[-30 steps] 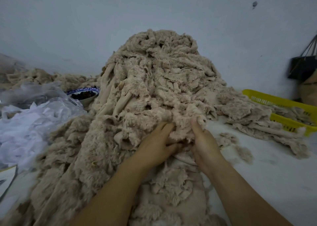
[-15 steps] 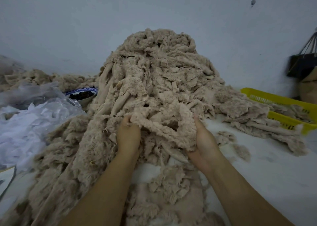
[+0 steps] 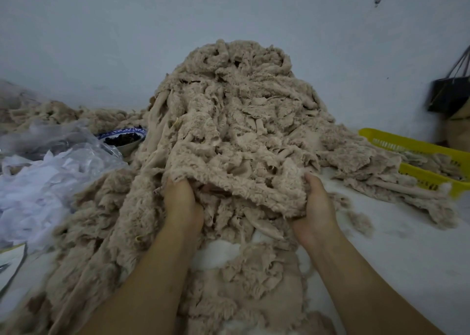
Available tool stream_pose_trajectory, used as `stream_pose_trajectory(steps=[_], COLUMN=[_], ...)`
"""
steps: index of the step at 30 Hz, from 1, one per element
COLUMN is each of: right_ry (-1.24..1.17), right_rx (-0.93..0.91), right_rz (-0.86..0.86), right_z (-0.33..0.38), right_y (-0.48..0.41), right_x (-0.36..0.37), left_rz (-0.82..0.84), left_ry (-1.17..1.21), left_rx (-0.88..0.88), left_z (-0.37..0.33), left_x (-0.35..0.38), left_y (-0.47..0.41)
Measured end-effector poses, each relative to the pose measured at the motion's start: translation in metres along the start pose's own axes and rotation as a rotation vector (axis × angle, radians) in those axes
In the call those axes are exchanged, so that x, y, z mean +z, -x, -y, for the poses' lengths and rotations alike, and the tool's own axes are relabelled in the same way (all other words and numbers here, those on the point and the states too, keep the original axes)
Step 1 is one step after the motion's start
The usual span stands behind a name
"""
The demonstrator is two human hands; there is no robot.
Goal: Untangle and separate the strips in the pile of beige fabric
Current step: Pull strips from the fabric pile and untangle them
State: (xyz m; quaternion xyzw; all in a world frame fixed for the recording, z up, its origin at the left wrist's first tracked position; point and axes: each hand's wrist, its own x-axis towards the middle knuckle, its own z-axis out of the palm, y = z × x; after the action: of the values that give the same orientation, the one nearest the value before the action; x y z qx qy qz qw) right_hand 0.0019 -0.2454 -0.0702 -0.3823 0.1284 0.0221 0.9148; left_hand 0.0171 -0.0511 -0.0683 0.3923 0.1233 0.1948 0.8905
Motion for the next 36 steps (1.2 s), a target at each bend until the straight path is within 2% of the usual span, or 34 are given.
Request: stream_pose_trajectory(steps=[2,4,7,9,11,13,16,18,20,21,23,27,32,34,36], right_ry=[0.056,0.359,0.936,1.148,1.196,1.097,0.991,1.113,1.189,1.182,1.155,1.007,0.828,0.950,1.241], right_rx=[-0.003,-0.109,-0.388,-0.467,-0.670,-0.901,-1.012,-0.885,-0.607,-0.524,-0.497,-0.497,-0.381,-0.385,-0.437], right_rz=[-0.018,-0.096,-0.151,-0.140,-0.173,-0.182,-0.073,0.140,0.412,0.478,0.470,0.469,0.465,0.477,0.386], right_z=[0.002,-0.001,-0.009,-0.014,-0.016,-0.016,-0.018,-0.023,-0.033,-0.037,-0.037,-0.025,-0.020,-0.018,-0.018], right_y=[0.001,0.002,0.003,0.007,0.009,0.014,0.020,0.021,0.021,0.020,0.018,0.018,0.019,0.017,0.013], right_x=[0.001,0.002,0.003,0.004,0.003,0.006,0.011,0.013,0.014,0.013,0.012,0.013,0.011,0.008,0.004], left_rz=[0.039,0.020,-0.045,0.034,0.151,0.232,0.373,0.464,0.506,0.510,0.484,0.280,0.081,0.023,0.000], left_ry=[-0.030,-0.145,-0.624,-0.864,-0.927,-0.964,-0.965,-0.952,-0.957,-0.967,-0.961,-0.957,-0.915,-0.877,-0.840], left_rx=[0.041,0.080,0.254,0.399,0.452,0.493,0.709,0.762,0.675,0.647,0.648,0.525,0.426,0.416,0.464], left_z=[-0.001,0.000,0.007,0.014,0.019,0.019,0.015,0.015,0.016,0.017,0.017,0.019,0.020,0.016,0.015], left_x=[0.002,0.004,0.006,0.000,-0.004,-0.003,0.004,0.006,0.006,0.006,0.004,-0.001,0.000,-0.003,-0.006], left_y=[0.001,0.004,0.017,0.021,0.022,0.025,0.036,0.039,0.037,0.036,0.033,0.017,0.009,0.005,0.003])
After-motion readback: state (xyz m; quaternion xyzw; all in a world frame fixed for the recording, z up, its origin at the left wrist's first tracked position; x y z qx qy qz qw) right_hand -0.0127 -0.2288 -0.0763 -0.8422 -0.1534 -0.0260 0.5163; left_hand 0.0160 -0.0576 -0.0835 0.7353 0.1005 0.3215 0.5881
